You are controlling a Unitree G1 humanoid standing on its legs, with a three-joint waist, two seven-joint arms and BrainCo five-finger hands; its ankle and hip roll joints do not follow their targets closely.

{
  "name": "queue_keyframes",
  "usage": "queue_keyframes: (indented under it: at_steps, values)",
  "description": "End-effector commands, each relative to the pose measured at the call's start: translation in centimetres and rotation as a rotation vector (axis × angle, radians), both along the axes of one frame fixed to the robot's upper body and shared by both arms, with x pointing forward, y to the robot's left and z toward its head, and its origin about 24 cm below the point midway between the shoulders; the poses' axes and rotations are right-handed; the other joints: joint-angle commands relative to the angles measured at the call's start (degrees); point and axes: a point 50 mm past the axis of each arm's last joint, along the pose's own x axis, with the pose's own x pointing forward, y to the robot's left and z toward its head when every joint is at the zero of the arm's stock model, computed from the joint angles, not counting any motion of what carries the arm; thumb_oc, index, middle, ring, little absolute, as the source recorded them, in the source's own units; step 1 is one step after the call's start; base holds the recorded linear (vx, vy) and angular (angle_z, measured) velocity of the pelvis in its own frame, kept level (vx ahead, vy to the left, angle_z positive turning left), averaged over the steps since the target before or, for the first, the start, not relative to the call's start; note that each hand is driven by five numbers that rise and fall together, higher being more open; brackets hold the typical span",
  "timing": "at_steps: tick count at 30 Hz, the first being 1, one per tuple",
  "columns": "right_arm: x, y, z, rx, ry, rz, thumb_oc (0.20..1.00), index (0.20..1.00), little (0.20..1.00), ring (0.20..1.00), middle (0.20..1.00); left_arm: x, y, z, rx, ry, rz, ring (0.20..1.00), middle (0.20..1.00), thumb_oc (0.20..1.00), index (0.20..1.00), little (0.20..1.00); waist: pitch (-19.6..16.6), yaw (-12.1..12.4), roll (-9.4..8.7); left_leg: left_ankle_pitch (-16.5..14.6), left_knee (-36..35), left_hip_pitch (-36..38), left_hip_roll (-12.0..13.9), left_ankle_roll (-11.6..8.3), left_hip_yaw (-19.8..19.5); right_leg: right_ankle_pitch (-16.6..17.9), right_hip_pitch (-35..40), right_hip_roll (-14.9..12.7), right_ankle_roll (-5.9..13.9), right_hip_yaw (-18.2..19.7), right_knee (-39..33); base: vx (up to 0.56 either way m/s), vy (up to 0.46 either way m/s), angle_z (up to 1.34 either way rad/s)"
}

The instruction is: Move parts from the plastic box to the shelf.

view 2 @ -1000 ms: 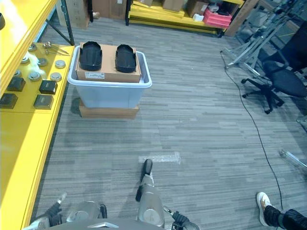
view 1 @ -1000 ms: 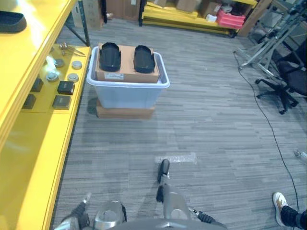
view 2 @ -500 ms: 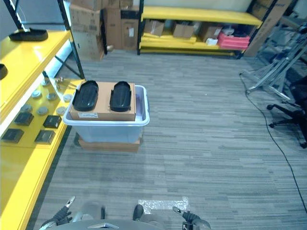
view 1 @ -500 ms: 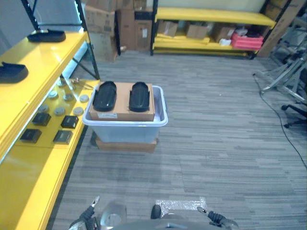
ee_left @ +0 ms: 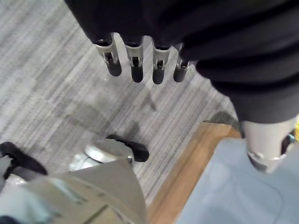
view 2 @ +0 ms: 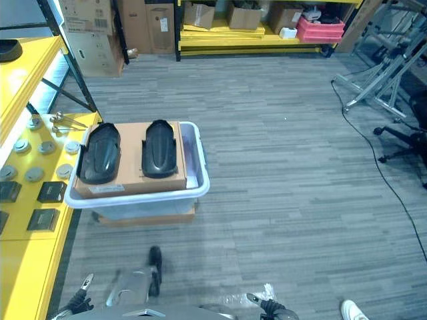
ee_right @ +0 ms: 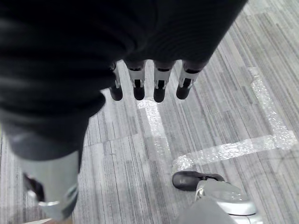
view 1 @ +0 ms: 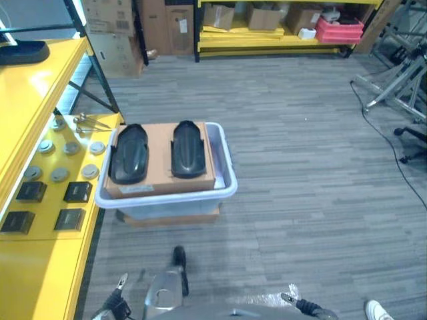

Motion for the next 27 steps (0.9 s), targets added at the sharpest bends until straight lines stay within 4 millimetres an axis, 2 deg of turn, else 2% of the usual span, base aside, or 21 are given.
queue_keyframes:
  at_steps: [1,2,3,4,5,6,7,10,12,15,17,19,22,23,24,26,27]
  values:
    - [1.0,-0.1,0.5,-0.025,-0.078,-0.027,1.000,1.000,1.000,1.000,1.000,0.7,0.4,0.3,0.049,-0.015,-0.070,1.000,1.000,1.000,1.000,1.000,-2.92,2.52,1.54,-2.88,4.49,-7.01,-2.56,-0.96,-1.62,3.86,-6.87,-3.27,3.18,-5.27,9.82,0.18,0.296,-0.29]
    - [2.4,0.3,0.8,-0.023,-0.110,-0.038,1.000,1.000,1.000,1.000,1.000,1.2,-0.1,0.4,0.059,-0.021,-0.108,1.000,1.000,1.000,1.000,1.000,-2.62,1.04,2.84,-4.58,2.58,-4.12,-3.94,1.41,-2.44,7.20,-16.72,-5.09,4.58,-2.81,22.92,0.13,0.257,-0.23]
    - [3.0,0.5,1.0,-0.024,-0.129,-0.031,1.000,1.000,1.000,1.000,1.000,1.7,-0.3,0.5,0.059,-0.038,-0.113,1.000,1.000,1.000,1.000,1.000,-2.01,0.45,3.37,-4.88,2.27,-3.25,-3.92,1.45,-2.76,8.26,-20.30,-5.58,4.32,-2.51,23.43,0.00,0.129,-0.03]
    - [3.8,0.7,1.2,-0.020,-0.158,-0.026,1.000,1.000,1.000,1.000,1.000,2.9,-0.4,0.8,0.054,-0.066,-0.114,1.000,1.000,1.000,1.000,1.000,-1.43,0.39,4.26,-3.95,1.97,-3.22,-2.91,1.15,-2.68,10.74,-22.59,-5.52,3.27,-3.49,19.29,-0.10,-0.118,0.10]
    - [4.2,0.7,1.3,-0.016,-0.171,-0.024,1.000,1.000,1.000,1.000,1.000,3.4,-0.4,1.0,0.054,-0.078,-0.118,1.000,1.000,1.000,1.000,1.000,-1.14,0.42,4.26,-3.99,1.99,-3.09,-2.84,0.76,-2.91,11.33,-22.63,-5.72,3.24,-3.85,16.28,-0.11,-0.382,0.31]
    - [4.9,0.9,1.5,0.002,-0.215,-0.040,1.000,1.000,1.000,1.000,1.000,5.1,0.0,1.7,0.068,-0.113,-0.145,1.000,1.000,1.000,1.000,1.000,-0.04,0.61,3.03,-5.50,3.03,-3.09,-3.36,0.24,-4.12,16.90,-23.59,-7.42,4.48,-3.30,6.03,-0.04,-0.393,0.42]
    - [5.2,0.8,1.6,0.007,-0.223,-0.034,1.000,1.000,1.000,1.000,1.000,5.5,0.4,2.0,0.073,-0.117,-0.135,1.000,1.000,1.000,1.000,1.000,-0.10,0.65,3.00,-5.05,2.97,-3.56,-2.43,-0.07,-3.60,15.14,-22.10,-6.39,4.44,-2.97,5.05,-0.02,-0.423,0.35]
    - [5.2,0.3,1.7,-0.012,-0.230,-0.053,1.000,1.000,1.000,1.000,1.000,5.4,0.0,1.8,0.055,-0.116,-0.137,1.000,1.000,1.000,1.000,1.000,-0.40,0.58,2.60,-4.17,3.46,-4.51,-1.72,-0.84,-4.81,15.67,-20.71,-6.04,4.84,-3.34,0.85,0.04,-0.163,0.40]
    - [4.3,-0.5,1.6,-0.041,-0.218,-0.114,1.000,1.000,1.000,1.000,1.000,3.4,-1.1,0.8,0.035,-0.069,-0.172,1.000,1.000,1.000,1.000,1.000,-1.82,1.33,1.74,-3.05,2.04,-3.53,0.19,-2.85,-4.96,16.38,-16.83,-5.97,5.10,-4.71,-4.53,0.22,-0.223,0.09]
    - [4.0,-0.9,1.6,-0.062,-0.213,-0.205,1.000,1.000,1.000,1.000,1.000,2.3,-1.2,0.4,0.042,-0.039,-0.203,1.000,1.000,1.000,1.000,1.000,-2.46,1.93,1.34,-2.64,1.13,-2.68,0.95,-3.47,-5.15,16.29,-15.17,-5.67,4.86,-5.65,-5.82,0.13,-0.120,-0.02]
    - [3.7,-2.7,2.1,-0.124,-0.262,-0.480,1.000,1.000,1.000,1.000,1.000,0.7,-1.2,0.0,0.048,0.008,-0.239,1.000,1.000,1.000,1.000,1.000,-3.07,2.36,1.00,-2.43,-0.08,-1.28,2.22,-4.14,-4.99,15.89,-13.27,-5.07,4.76,-6.27,-6.87,0.11,-0.102,0.21]
    - [3.6,-3.9,2.8,-0.195,-0.304,-0.587,1.000,1.000,1.000,1.000,1.000,0.1,-1.0,-0.1,0.057,0.028,-0.250,1.000,1.000,1.000,1.000,1.000,-3.51,2.20,0.90,-2.29,-0.73,-1.00,2.68,-4.40,-4.77,15.77,-13.11,-4.81,4.72,-6.57,-7.19,0.05,-0.059,0.28]
    - [3.4,-7.7,5.4,-0.428,-0.433,-0.821,1.000,1.000,1.000,1.000,1.000,-1.2,-0.2,-0.2,0.069,0.069,-0.255,1.000,1.000,1.000,1.000,1.000,-3.73,1.17,0.80,-2.57,-1.53,0.05,3.57,-4.72,-3.78,15.25,-12.84,-4.50,4.82,-6.88,-7.25,0.02,-0.047,0.21]
    - [3.2,-9.5,7.1,-0.545,-0.510,-0.916,1.000,1.000,1.000,1.000,1.000,-1.5,0.0,-0.2,0.072,0.078,-0.252,1.000,1.000,1.000,1.000,1.000,-3.83,0.68,0.70,-2.69,-1.68,0.23,3.78,-4.80,-3.61,15.13,-12.90,-4.36,4.88,-6.80,-7.18,0.01,-0.036,-0.11]
    - [3.1,-10.2,7.7,-0.587,-0.542,-0.943,1.000,1.000,1.000,1.000,1.000,-1.5,0.0,-0.2,0.071,0.080,-0.248,1.000,1.000,1.000,1.000,1.000,-3.86,0.44,0.68,-2.78,-1.77,0.39,3.84,-4.84,-3.52,15.09,-12.91,-4.32,4.96,-6.79,-7.16,0.02,-0.022,-0.15]
    - [3.4,-12.8,11.2,-0.770,-0.692,-0.982,1.000,1.000,1.000,1.000,1.000,-1.5,0.2,-0.2,0.066,0.086,-0.227,1.000,1.000,1.000,1.000,1.000,-3.94,-0.37,0.76,-2.99,-2.05,0.89,3.91,-4.95,-3.22,14.94,-12.76,-4.31,5.14,-6.91,-7.09,0.01,0.001,-0.09]
    - [3.6,-13.4,12.2,-0.806,-0.729,-0.977,1.000,1.000,1.000,1.000,1.000,-1.5,0.2,-0.1,0.065,0.087,-0.222,1.000,1.000,1.000,1.000,1.000,-3.98,-0.61,0.79,-3.07,-2.15,1.05,3.88,-4.95,-3.14,14.91,-12.71,-4.35,5.21,-6.92,-7.10,0.03,0.022,0.05]
